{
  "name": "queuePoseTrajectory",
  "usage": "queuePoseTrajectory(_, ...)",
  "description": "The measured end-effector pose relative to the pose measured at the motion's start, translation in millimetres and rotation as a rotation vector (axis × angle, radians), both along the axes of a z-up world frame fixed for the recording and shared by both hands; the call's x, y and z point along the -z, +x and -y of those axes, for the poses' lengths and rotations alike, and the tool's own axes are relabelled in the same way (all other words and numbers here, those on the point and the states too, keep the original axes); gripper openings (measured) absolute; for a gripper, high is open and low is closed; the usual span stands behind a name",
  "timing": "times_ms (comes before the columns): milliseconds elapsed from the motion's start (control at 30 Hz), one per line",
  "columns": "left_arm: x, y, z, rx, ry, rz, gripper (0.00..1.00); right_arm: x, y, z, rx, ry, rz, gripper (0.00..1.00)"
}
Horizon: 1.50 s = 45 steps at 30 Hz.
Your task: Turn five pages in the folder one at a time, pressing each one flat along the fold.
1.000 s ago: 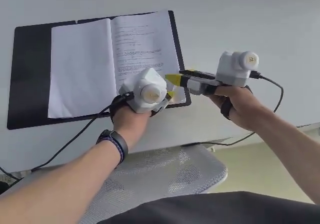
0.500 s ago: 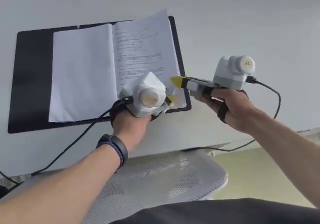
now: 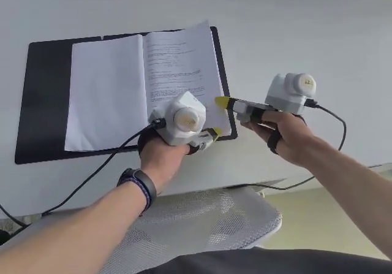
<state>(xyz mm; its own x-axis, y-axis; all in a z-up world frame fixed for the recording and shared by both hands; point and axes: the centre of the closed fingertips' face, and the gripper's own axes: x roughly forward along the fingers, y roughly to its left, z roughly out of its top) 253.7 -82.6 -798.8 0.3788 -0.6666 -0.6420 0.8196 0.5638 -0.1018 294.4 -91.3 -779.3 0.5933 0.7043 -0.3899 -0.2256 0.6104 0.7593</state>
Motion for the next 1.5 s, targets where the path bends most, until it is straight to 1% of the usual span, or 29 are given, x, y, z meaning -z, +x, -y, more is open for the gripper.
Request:
queuePoseTrajectory(33,-2.4,-0.2,-2.4,0.001,0.002,0.002,0.4,-2.4,0.2,0.4,0.007,0.013,0.0,0.0)
queuePoseTrajectory(167,-11.9,3.1,-11.4,-0.006,0.0,0.023,0.41,-6.1,0.1,1.7,0.018,0.02,0.002,0.0)
queuePoseTrajectory(333,-25.2,6.7,-20.6,-0.02,-0.015,0.039,0.44,-12.1,0.5,2.2,0.033,0.03,0.006,0.0)
queuePoseTrajectory(367,-26.0,6.8,-21.4,-0.021,-0.015,0.04,0.45,-13.4,0.4,2.0,0.034,0.032,0.006,0.0)
queuePoseTrajectory(467,-31.1,8.0,-29.5,-0.03,-0.014,0.042,0.47,-18.5,0.3,0.5,0.037,0.036,0.012,0.0)
queuePoseTrajectory(567,-38.0,10.6,-37.4,-0.052,-0.034,0.048,0.49,-21.9,-0.1,-0.5,0.041,0.041,0.014,0.0)
queuePoseTrajectory(667,-43.3,12.0,-47.7,-0.059,-0.038,0.057,0.51,-25.3,-0.9,-0.9,0.044,0.043,0.014,0.0)
queuePoseTrajectory(767,-48.8,13.0,-57.0,-0.076,-0.056,0.053,0.54,-29.5,-1.8,-2.3,0.042,0.044,0.016,0.0)
queuePoseTrajectory(800,-51.6,14.0,-64.0,-0.087,-0.067,0.052,0.55,-33.1,-1.9,-3.3,0.043,0.054,0.019,0.0)
queuePoseTrajectory(833,-52.7,14.3,-67.7,-0.09,-0.07,0.053,0.56,-35.1,-1.7,-4.1,0.046,0.063,0.02,0.0)
queuePoseTrajectory(900,-53.6,15.4,-76.1,-0.095,-0.06,0.057,0.57,-38.9,-1.6,-6.0,0.051,0.071,0.021,0.0)
queuePoseTrajectory(1000,-59.0,18.8,-93.8,-0.12,-0.062,0.069,0.57,-44.9,-1.4,-9.3,0.05,0.071,0.03,0.0)
queuePoseTrajectory(1067,-60.7,20.7,-103.1,-0.13,-0.056,0.077,0.57,-49.5,-0.9,-11.4,0.047,0.072,0.04,0.0)
queuePoseTrajectory(1133,-63.7,22.6,-115.4,-0.151,-0.056,0.083,0.57,-54.7,0.0,-13.7,0.045,0.082,0.05,0.0)
queuePoseTrajectory(1200,-65.7,23.3,-127.2,-0.17,-0.052,0.082,0.58,-61.0,1.4,-17.1,0.042,0.095,0.063,0.0)
queuePoseTrajectory(1367,-71.2,25.0,-153.4,-0.211,-0.058,0.096,0.59,-78.1,5.4,-29.5,0.027,0.121,0.103,0.0)
queuePoseTrajectory(1433,-72.9,25.0,-164.8,-0.234,-0.069,0.096,0.6,-88.2,6.5,-37.4,0.011,0.134,0.129,0.0)
queuePoseTrajectory(1500,-74.0,22.9,-177.0,-0.251,-0.066,0.097,0.61,-98.4,7.0,-46.7,-0.01,0.147,0.153,0.0)
